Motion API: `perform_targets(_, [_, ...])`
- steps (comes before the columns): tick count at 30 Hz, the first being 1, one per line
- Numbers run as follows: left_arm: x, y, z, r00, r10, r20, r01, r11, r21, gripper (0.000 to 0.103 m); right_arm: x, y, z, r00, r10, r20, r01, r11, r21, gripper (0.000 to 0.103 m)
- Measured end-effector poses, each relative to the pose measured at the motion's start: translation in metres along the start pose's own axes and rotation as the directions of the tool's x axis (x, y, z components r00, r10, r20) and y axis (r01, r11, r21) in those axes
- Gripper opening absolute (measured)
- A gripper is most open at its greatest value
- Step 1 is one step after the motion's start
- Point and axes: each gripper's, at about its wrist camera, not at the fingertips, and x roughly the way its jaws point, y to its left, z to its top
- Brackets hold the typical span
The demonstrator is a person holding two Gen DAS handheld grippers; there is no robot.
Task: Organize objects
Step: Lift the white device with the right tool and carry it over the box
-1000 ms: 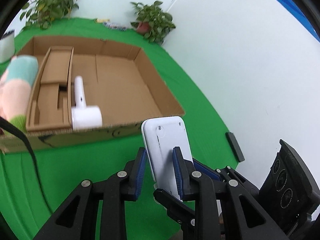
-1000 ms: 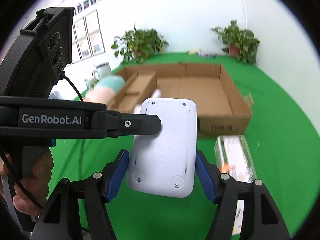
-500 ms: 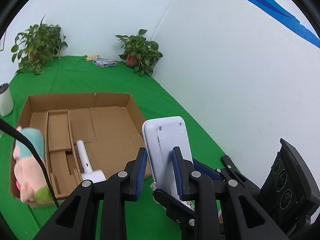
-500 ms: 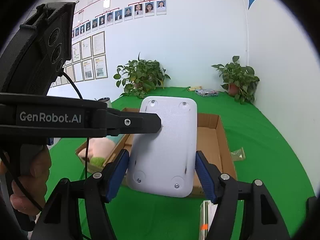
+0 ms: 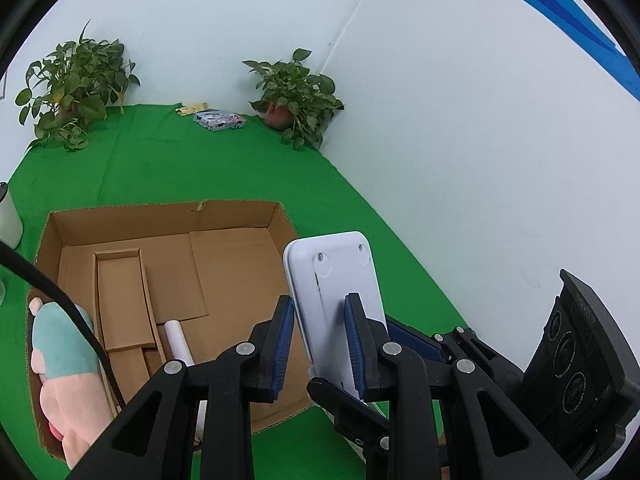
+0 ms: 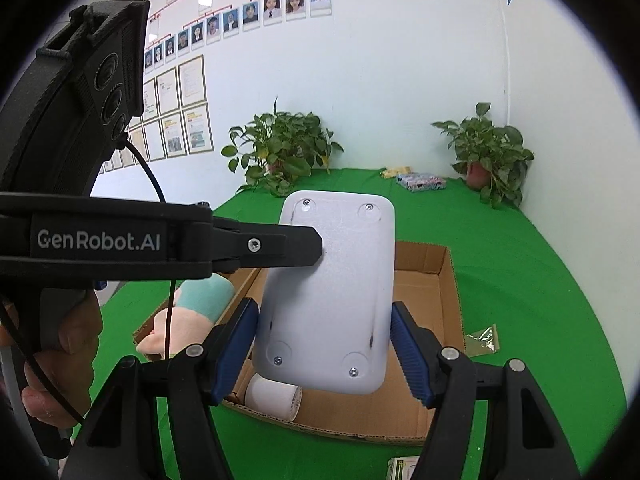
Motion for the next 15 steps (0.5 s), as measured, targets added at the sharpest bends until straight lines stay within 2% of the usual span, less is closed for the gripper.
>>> perform_targets(7, [0.079,0.047,-0.021,0.991,0.029,-0.131,-0.038,0.997,-0.069,0.023,0.054,-0.016,-0.021,0.989,0.057,-0.138,-0.047,0.996,0.077,0.066])
perform_targets(11, [0.121,0.076,-0.041,0.979,0.039,-0.202,-0.065,0.99,-0.121,0.023,0.091,-0.027,-0.042,0.965,0.113,-0.238,-0.08,0.986,0.144,0.066])
perform_targets(15, [0.151,0.094,-0.056,0.964,0.044,-0.262,-0.084,0.986,-0.143,0.023,0.116,-0.034,-0.055,0.943,0.139,-0.303,-0.086,0.98,0.181,0.066])
